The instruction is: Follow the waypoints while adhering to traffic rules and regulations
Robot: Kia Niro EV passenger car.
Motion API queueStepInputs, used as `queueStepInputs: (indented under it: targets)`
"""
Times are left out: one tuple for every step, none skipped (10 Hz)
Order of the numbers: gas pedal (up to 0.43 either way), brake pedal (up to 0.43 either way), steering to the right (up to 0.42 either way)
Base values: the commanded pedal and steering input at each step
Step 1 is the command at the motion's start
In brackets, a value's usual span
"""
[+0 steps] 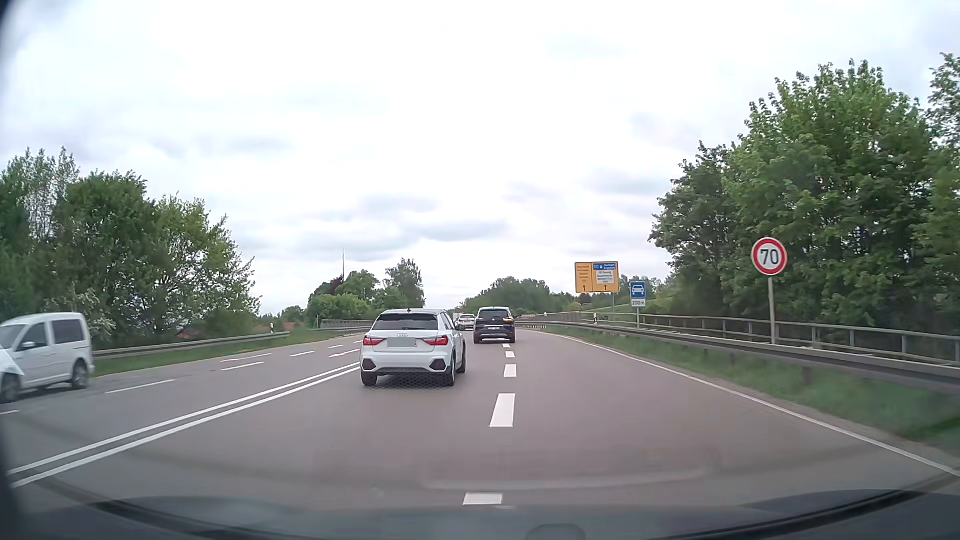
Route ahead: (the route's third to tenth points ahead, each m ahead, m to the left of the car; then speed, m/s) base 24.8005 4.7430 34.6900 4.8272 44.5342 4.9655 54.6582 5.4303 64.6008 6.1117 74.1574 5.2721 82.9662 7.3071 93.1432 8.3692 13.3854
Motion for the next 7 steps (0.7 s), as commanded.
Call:
queueStepInputs:
  targets:
    - [0.177,0.000,-0.016]
    - [0.157,0.000,-0.015]
    - [0.138,0.000,-0.014]
    - [0.130,0.000,-0.014]
    - [0.130,0.000,-0.012]
    - [0.110,0.000,-0.012]
    - [0.087,0.000,-0.012]
